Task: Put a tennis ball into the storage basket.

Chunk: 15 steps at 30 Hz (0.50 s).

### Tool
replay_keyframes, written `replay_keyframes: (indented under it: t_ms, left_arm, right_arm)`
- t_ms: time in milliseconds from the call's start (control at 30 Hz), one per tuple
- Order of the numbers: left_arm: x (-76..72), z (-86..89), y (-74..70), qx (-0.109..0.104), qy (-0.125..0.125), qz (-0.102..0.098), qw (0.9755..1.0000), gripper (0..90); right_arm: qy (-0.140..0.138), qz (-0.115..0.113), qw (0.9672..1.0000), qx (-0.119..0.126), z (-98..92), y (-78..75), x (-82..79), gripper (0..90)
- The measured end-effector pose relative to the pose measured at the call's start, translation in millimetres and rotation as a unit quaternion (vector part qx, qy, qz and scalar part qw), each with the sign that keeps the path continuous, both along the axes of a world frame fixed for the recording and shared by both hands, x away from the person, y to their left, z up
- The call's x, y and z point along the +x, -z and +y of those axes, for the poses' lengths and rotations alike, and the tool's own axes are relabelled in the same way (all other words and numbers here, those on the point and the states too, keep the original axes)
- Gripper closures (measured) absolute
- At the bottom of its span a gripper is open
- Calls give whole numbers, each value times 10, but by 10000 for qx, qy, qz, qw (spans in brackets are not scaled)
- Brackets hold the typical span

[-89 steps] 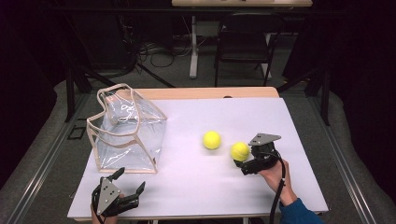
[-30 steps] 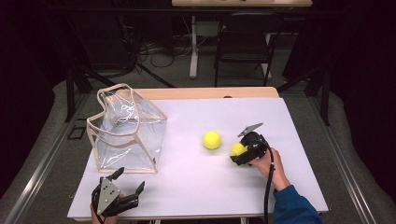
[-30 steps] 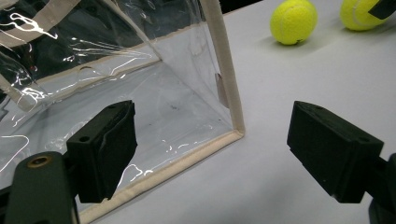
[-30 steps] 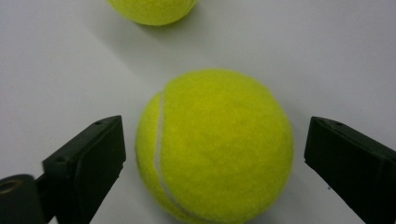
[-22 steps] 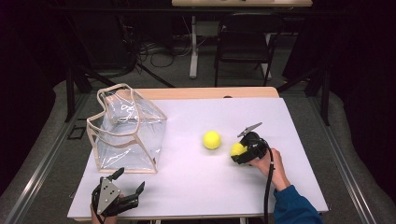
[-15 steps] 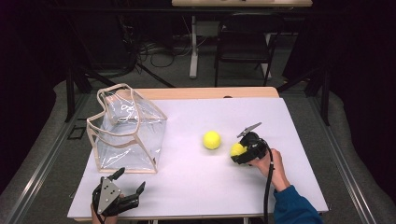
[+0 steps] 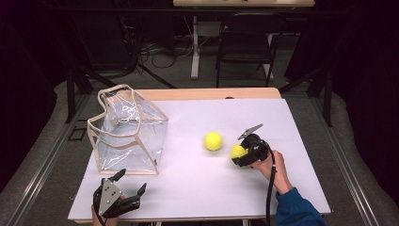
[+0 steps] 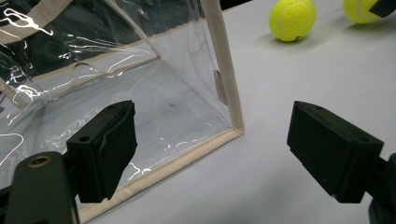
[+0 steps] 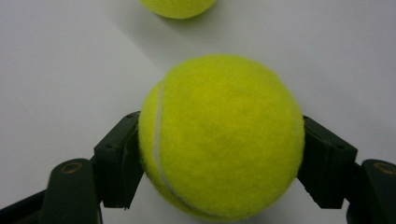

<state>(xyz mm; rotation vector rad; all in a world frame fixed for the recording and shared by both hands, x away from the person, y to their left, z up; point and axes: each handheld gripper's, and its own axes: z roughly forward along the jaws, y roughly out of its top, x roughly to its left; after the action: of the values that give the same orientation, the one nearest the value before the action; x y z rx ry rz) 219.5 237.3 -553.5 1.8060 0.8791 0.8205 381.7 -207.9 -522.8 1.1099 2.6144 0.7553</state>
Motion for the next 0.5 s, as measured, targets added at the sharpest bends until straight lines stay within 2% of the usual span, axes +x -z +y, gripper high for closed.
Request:
replay_keyframes:
  t_ms: [33,67,500]
  left_arm:
    - [-2,-3,-1,6,6,8,10000,161]
    - [-3,-3,-3,31,20,12,10000,161]
    - [2,-3,3,7,18,9,10000,160]
  right_arm:
    - [-60,44,9999,-107,2,-26,-11,254]
    - [-47,-28,10000,-24,10,-15,-18,254]
    - [-253,-154,9996,-32,83,-105,-115,255]
